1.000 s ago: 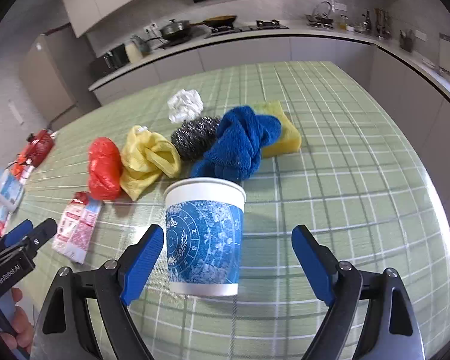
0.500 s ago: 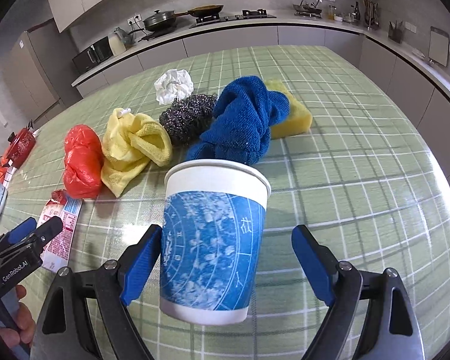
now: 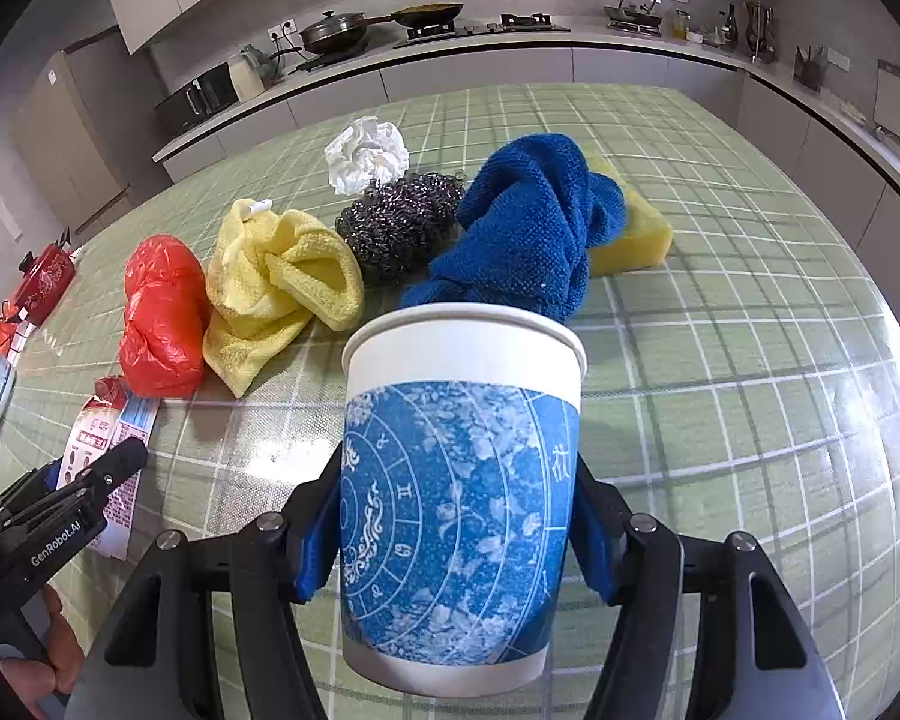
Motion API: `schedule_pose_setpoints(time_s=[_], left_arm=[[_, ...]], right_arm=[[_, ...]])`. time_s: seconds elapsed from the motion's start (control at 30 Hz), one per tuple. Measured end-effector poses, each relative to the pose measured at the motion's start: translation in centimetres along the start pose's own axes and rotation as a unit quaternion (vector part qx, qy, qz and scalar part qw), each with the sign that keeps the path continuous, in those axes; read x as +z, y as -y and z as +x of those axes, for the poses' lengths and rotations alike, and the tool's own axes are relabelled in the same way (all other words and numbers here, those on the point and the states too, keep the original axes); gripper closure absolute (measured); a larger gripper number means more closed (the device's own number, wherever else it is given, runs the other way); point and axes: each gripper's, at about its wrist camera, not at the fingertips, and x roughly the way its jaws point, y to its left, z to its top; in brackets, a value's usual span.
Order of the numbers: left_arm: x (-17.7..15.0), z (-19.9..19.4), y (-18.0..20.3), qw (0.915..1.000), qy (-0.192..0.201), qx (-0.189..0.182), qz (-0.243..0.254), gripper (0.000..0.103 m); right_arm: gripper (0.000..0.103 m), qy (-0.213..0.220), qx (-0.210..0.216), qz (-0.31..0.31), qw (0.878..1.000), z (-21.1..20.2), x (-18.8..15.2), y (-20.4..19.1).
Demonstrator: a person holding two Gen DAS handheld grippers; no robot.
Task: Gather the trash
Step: 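Grasp the white-blue paper cup with the right tool while the left tool grasps the white-red milk carton, then carry the cup and carton from the island over the black bucket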
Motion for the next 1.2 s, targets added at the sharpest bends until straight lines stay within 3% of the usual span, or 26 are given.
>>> schedule_pose_setpoints(time_s=[0.67,1.2], left_arm=[[0.0,-3.5,2.1,0.9994,0.025,-0.024,0.001,0.052],[-0.9,-5.5,10.8,0.9982,0.039,-0.036,0.025,0.052]], right_arm=[[0.041,0.028,0.004,-0.010,1.000,-3.2,-0.2,0.9],[0.041,0.042,0.020,-0.009,0.999,-7.1,-1.3,6.5]])
